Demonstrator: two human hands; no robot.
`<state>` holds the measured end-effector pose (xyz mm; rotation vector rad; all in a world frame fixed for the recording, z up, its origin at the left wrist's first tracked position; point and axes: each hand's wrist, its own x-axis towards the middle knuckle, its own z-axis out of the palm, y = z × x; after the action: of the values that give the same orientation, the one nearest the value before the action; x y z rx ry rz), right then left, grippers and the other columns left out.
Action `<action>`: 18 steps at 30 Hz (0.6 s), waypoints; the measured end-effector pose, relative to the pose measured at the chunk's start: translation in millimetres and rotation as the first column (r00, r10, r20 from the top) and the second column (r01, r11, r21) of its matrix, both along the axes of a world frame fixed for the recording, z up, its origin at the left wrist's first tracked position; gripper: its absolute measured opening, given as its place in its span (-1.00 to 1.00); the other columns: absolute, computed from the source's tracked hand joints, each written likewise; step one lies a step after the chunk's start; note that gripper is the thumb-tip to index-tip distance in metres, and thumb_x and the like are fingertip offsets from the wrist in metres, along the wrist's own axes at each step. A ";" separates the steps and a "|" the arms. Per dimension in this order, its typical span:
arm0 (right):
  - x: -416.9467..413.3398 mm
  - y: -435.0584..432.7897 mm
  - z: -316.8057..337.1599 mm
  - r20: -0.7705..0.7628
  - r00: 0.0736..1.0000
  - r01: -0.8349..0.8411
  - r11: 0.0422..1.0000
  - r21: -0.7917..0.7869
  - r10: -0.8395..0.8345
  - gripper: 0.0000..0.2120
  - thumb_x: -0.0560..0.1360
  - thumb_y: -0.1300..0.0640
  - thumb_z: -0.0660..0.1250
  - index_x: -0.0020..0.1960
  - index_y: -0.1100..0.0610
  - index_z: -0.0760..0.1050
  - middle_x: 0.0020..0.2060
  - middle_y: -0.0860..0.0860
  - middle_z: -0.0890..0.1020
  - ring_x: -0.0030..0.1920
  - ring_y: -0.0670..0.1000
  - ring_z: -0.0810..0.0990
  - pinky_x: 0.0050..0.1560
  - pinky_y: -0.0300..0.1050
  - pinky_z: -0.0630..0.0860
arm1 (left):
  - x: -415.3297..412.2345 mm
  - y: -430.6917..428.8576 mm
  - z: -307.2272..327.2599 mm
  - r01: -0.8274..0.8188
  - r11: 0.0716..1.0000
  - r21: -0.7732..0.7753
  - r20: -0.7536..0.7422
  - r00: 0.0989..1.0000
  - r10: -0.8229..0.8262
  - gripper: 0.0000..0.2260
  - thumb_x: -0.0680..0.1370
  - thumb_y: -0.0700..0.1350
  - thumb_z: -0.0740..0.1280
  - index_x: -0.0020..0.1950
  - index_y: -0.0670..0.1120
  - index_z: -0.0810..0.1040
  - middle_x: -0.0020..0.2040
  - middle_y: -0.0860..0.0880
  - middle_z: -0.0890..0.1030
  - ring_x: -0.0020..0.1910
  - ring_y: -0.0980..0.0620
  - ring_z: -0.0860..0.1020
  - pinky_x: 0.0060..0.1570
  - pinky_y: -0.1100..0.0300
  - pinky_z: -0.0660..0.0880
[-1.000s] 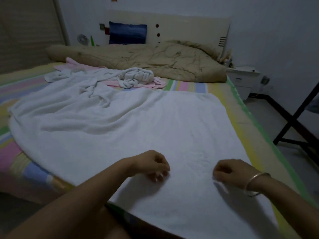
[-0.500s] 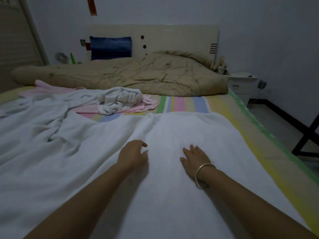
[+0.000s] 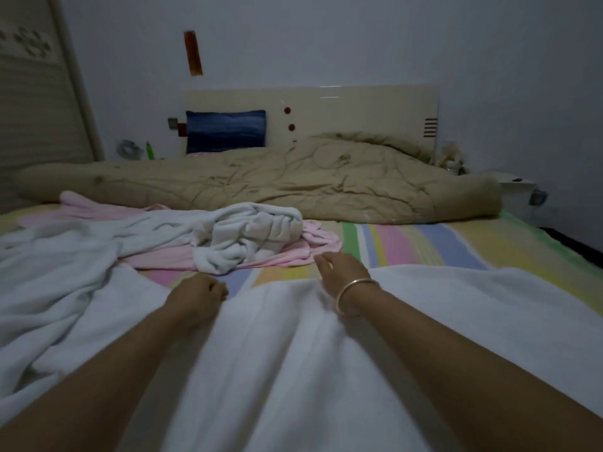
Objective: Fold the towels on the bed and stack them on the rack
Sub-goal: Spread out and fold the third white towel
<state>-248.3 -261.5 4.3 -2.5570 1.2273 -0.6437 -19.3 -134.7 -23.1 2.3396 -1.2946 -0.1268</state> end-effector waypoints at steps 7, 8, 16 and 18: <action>56.5 13.8 -8.5 -0.376 0.910 -0.180 0.984 0.016 0.173 -0.57 0.58 -0.08 0.19 -0.38 0.12 0.37 -0.44 0.05 0.39 -0.21 0.09 0.43 -0.31 -0.15 0.20 | 36.3 35.7 49.7 0.020 0.807 0.590 0.089 0.992 -0.090 -0.65 0.52 -0.28 0.20 0.08 0.07 0.67 0.10 0.04 0.63 0.07 0.02 0.60 0.14 0.14 0.54; 56.2 14.5 -8.0 -0.409 0.897 -0.186 0.983 -0.001 0.169 -0.58 0.56 -0.07 0.22 -0.40 0.10 0.34 -0.46 0.03 0.36 -0.26 0.09 0.40 -0.38 -0.15 0.20 | 33.3 38.0 56.8 0.032 0.749 0.661 0.071 0.992 -0.105 -0.65 0.53 -0.28 0.20 0.13 0.05 0.64 0.11 0.03 0.61 0.06 0.00 0.60 0.09 0.14 0.57; 47.5 15.2 13.8 -0.702 0.660 -0.169 0.963 0.209 0.268 -0.63 0.43 0.11 0.32 0.22 -0.07 0.52 0.12 -0.07 0.59 0.07 0.04 0.59 0.16 -0.08 0.54 | 23.6 44.5 62.7 -0.212 0.776 0.594 0.495 0.857 -0.145 -0.74 0.52 -0.03 0.34 0.15 -0.12 0.58 0.16 -0.09 0.59 0.04 -0.10 0.57 -0.08 0.24 0.51; 49.7 8.2 18.4 -0.700 0.673 -0.162 0.971 0.177 0.240 -0.71 0.42 0.07 0.37 0.14 0.02 0.56 0.06 -0.02 0.62 0.03 0.05 0.62 0.08 -0.10 0.57 | 36.4 42.6 63.8 -0.280 0.904 0.324 0.561 0.826 0.055 -0.77 0.49 -0.08 0.37 0.12 -0.08 0.60 0.09 -0.08 0.60 0.05 -0.09 0.57 -0.07 0.15 0.47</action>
<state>-198.6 -253.3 22.7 -2.8800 1.0695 0.5392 17.1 -92.1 40.7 2.9745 -1.3909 0.4064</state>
